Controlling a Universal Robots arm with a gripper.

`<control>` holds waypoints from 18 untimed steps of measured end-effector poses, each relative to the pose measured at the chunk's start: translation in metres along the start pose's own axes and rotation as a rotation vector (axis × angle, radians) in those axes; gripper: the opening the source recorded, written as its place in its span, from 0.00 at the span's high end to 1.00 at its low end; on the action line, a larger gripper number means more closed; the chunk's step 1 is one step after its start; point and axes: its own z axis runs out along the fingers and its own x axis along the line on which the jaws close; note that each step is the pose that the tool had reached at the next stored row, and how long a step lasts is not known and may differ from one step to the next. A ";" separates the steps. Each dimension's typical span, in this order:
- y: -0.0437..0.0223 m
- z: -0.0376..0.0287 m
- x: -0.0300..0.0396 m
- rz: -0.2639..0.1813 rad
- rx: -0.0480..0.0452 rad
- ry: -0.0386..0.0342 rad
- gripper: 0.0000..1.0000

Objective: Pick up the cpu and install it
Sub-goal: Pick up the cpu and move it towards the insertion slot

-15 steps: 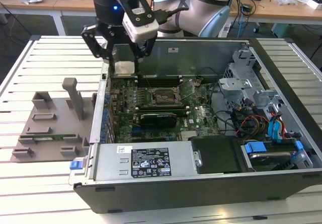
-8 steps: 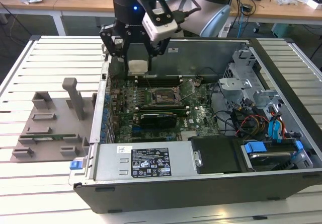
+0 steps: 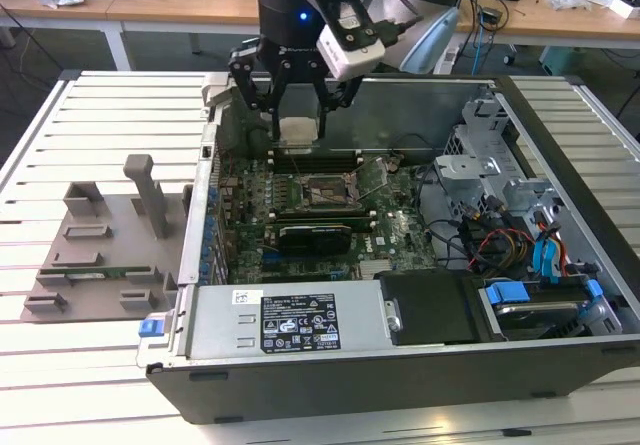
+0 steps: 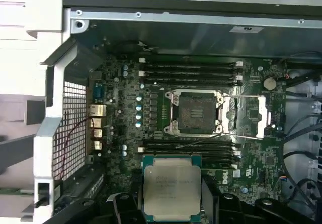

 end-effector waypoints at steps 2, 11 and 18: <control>0.0018 0.0009 -0.0068 0.000 0.0000 0.0008 0.45; 0.0130 0.0120 -0.0426 0.000 -0.0003 0.0077 0.45; 0.0248 0.0283 -0.0593 0.000 -0.0005 0.0133 0.45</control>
